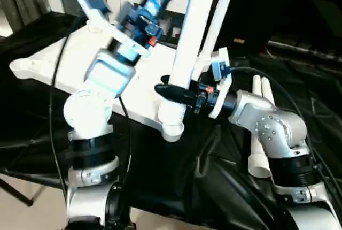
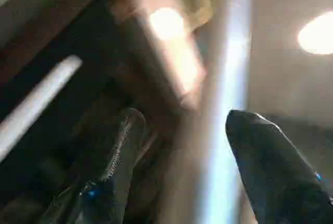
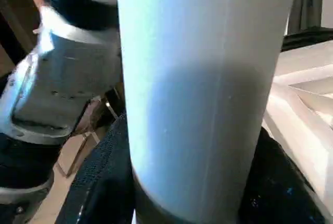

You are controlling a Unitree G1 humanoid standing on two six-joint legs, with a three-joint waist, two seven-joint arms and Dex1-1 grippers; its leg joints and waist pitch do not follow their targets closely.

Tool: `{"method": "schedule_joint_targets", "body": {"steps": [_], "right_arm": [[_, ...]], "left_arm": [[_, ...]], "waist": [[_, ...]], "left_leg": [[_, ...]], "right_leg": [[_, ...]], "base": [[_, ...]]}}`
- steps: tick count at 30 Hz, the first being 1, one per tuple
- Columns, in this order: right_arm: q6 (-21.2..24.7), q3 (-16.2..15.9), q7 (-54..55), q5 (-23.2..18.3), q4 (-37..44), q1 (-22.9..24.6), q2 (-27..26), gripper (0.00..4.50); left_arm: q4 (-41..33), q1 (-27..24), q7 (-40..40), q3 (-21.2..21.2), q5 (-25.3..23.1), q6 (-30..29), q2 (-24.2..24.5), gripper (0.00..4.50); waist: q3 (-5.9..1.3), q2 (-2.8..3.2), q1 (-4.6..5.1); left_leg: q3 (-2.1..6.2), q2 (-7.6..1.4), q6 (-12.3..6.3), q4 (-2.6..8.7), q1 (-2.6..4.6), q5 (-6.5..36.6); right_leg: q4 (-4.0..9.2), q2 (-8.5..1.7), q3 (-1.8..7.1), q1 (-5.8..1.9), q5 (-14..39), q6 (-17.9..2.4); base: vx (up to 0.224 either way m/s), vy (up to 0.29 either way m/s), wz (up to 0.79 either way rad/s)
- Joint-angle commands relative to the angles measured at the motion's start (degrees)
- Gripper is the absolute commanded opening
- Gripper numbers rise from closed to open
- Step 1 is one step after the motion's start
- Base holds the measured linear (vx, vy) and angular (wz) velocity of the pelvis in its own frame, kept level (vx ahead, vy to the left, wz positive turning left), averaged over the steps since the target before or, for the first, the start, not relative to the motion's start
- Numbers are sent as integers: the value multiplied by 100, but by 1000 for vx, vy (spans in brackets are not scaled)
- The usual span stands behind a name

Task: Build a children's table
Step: Pick table leg

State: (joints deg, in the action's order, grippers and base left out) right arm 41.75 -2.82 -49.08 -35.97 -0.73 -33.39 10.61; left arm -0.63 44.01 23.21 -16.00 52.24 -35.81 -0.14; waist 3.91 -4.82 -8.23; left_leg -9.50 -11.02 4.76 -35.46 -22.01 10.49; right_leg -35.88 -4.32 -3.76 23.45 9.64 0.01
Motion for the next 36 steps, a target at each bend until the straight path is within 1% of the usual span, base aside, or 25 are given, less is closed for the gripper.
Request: {"method": "schedule_joint_targets", "body": {"steps": [1,3,5,7,9,12,13,17,19,20,21,23,24,25,26,27,28,29,30,31,32,33,34,35,36], "right_arm": [[-123,7,47,69,96,51,78,192],[-134,-25,51,131,84,65,94,192],[-147,-48,52,161,60,55,107,192],[-154,-62,55,171,54,53,112,192],[-168,-90,54,192,44,52,122,191],[-188,-111,48,221,23,48,131,191],[-195,-117,49,235,18,47,134,191],[-218,-119,52,248,19,52,158,191],[-231,-108,62,250,17,58,193,191],[-231,-108,62,250,17,58,193,191],[-247,-97,66,264,0,61,226,191],[-259,-94,72,279,-12,67,242,191],[-279,-84,91,321,-23,93,263,191],[-299,-47,151,365,-35,127,264,191],[-299,-47,151,365,-35,127,264,191],[-314,-28,189,389,-42,144,263,191],[-395,19,366,506,-76,200,267,191],[-416,30,412,536,-85,213,268,191],[-510,30,547,669,-123,237,297,191],[-597,15,663,808,-181,252,332,191],[-714,-20,791,987,-258,271,388,191],[-872,-85,904,1202,-355,297,461,191],[-1003,-121,1038,1389,-466,327,515,191],[-1003,-121,1038,1389,-466,327,515,191],[-1027,-79,1158,1449,-538,356,513,191]], "left_arm": [[125,126,-109,568,-666,-48,183,302],[-121,63,88,963,-758,-138,297,302],[-336,44,210,1168,-728,-200,327,302],[-402,38,265,1243,-735,-205,347,302],[-430,50,314,1300,-770,-187,357,302],[-385,84,322,1277,-811,-166,349,302],[-361,93,325,1269,-839,-167,370,302],[-96,76,192,1239,-1106,-17,519,302],[219,108,104,1098,-1315,220,659,302],[219,108,104,1098,-1315,220,659,302],[474,157,89,953,-1445,401,778,302],[589,184,109,868,-1470,454,848,302],[766,222,168,721,-1490,531,1004,302],[989,241,211,650,-1663,725,1212,302],[989,241,211,650,-1663,725,1212,302],[1104,238,233,660,-1779,803,1326,302],[1437,212,291,697,-2063,941,1634,302],[1519,205,306,707,-2130,971,1708,302],[1670,163,434,917,-2403,1129,1905,302],[1784,112,604,1176,-2676,1293,2086,302],[1924,48,864,1498,-2997,1497,2294,302],[2060,-30,1198,1896,-3358,1763,2506,319],[2214,-115,1638,2404,-3780,2145,2717,330],[2214,-115,1638,2404,-3780,2145,2717,337],[2402,-170,2143,2889,-4136,2531,2868,350]], "waist": [[-425,163,0],[-433,168,-5],[-441,171,0],[-436,169,2],[-438,177,3],[-430,157,15],[-430,172,11],[-417,174,25],[-408,160,19],[-410,167,17],[-415,154,24],[-422,167,17],[-425,166,18],[-423,168,24],[-426,172,28],[-433,184,36],[-430,205,33],[-432,206,41],[-444,231,38],[-450,223,45],[-445,223,29],[-440,226,21],[-442,213,-2],[-436,192,1],[-433,179,0]], "left_leg": [[109,-205,442,546,125,1528],[116,-214,472,549,114,1423],[112,-224,498,542,103,1300],[87,-215,483,530,102,1239],[78,-212,458,522,100,1200],[71,-202,410,519,88,1192],[73,-203,413,517,93,1219],[81,-210,428,533,110,1367],[78,-199,410,535,119,1453],[76,-195,411,536,127,1467],[92,-201,424,546,106,1450],[93,-201,432,540,115,1419],[97,-197,441,540,112,1388],[101,-194,445,548,105,1385],[103,-192,452,549,106,1377],[108,-207,476,551,109,1335],[97,-198,473,547,130,1333],[97,-192,487,549,133,1336],[98,-199,519,551,136,1307],[97,-206,532,547,140,1220],[102,-206,518,557,147,1194],[84,-205,545,559,166,1206],[72,-206,568,555,170,1153],[73,-205,551,564,160,1130],[66,-205,559,574,162,1150]], "right_leg": [[502,-370,240,-251,1977,-309],[486,-394,239,-266,1884,-352],[439,-392,237,-276,1504,-551],[407,-385,237,-281,1236,-760],[396,-386,240,-292,1150,-840],[415,-385,244,-304,1284,-800],[422,-389,244,-298,1368,-782],[452,-388,245,-280,1607,-708],[486,-381,247,-268,1767,-619],[487,-374,248,-259,1824,-568],[488,-390,245,-278,1900,-485],[487,-397,247,-264,1886,-478],[473,-393,242,-265,1839,-502],[477,-387,243,-265,1802,-494],[466,-384,242,-267,1781,-477],[441,-394,243,-271,1646,-522],[457,-382,245,-236,1601,-520],[437,-372,245,-238,1580,-516],[414,-377,248,-251,1463,-542],[397,-378,246,-245,1276,-603],[420,-381,244,-233,1287,-581],[408,-380,254,-220,1302,-574],[402,-389,258,-223,1276,-578],[419,-392,263,-226,1287,-565],[427,-401,267,-232,1314,-567]], "base": [[0,0,0],[0,0,0],[0,0,0],[0,0,0],[0,0,0],[0,0,0],[0,0,0],[0,0,0],[0,0,0],[0,0,0],[0,0,0],[0,0,0],[0,0,0],[0,0,0],[0,0,0],[0,0,0],[0,0,0],[0,0,0],[0,0,0],[0,0,0],[0,0,0],[0,0,0],[0,0,0],[0,0,0],[0,0,0]]}}
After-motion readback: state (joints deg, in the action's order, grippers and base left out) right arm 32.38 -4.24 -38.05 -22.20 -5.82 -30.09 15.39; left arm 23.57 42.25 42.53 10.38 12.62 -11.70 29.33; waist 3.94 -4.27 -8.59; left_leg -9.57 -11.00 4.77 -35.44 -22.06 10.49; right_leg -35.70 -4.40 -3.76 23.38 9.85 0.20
